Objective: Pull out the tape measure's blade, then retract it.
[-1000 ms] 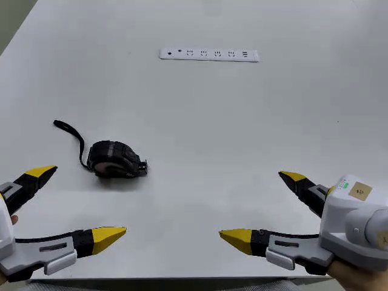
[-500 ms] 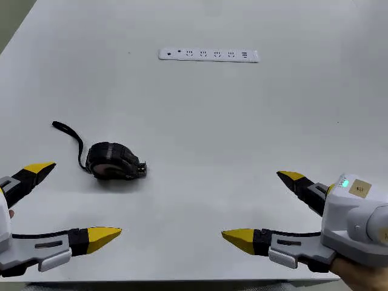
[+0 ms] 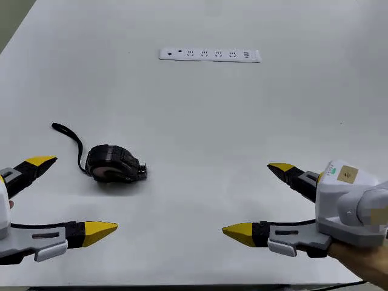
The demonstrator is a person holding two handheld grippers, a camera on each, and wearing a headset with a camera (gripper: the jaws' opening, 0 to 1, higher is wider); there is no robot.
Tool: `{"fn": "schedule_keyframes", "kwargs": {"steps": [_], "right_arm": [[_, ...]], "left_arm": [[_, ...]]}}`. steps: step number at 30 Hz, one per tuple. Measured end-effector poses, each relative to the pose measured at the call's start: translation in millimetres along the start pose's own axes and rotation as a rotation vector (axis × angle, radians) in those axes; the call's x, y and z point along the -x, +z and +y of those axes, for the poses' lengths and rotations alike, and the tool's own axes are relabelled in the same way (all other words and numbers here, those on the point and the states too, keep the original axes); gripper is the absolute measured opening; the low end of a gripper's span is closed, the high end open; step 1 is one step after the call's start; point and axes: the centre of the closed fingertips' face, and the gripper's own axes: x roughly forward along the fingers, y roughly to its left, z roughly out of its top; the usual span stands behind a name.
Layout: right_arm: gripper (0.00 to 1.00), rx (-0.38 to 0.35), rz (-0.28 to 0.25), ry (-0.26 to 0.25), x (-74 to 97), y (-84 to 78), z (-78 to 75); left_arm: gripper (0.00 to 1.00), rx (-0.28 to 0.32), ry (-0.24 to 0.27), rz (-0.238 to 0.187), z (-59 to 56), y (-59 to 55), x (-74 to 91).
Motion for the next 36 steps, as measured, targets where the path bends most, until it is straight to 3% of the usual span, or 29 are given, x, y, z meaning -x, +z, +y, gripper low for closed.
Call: {"fn": "schedule_keyframes", "kwargs": {"steps": [10,24,36], "right_arm": [[0.88,0.046,0.015,0.046,-21.3,3.7,-8.5],[0.85,0.146,0.059,0.143,-54.2,9.8,-8.8],[0.78,0.221,0.076,0.215,-82.5,15.9,-5.5]], "left_arm": [[0.95,-0.021,-0.035,0.027,9.3,-3.2,-11.2],[0.89,-0.084,-0.095,0.082,23.6,-7.6,-27.0],[0.77,-0.151,-0.141,0.118,33.3,-7.1,-36.6]]}}
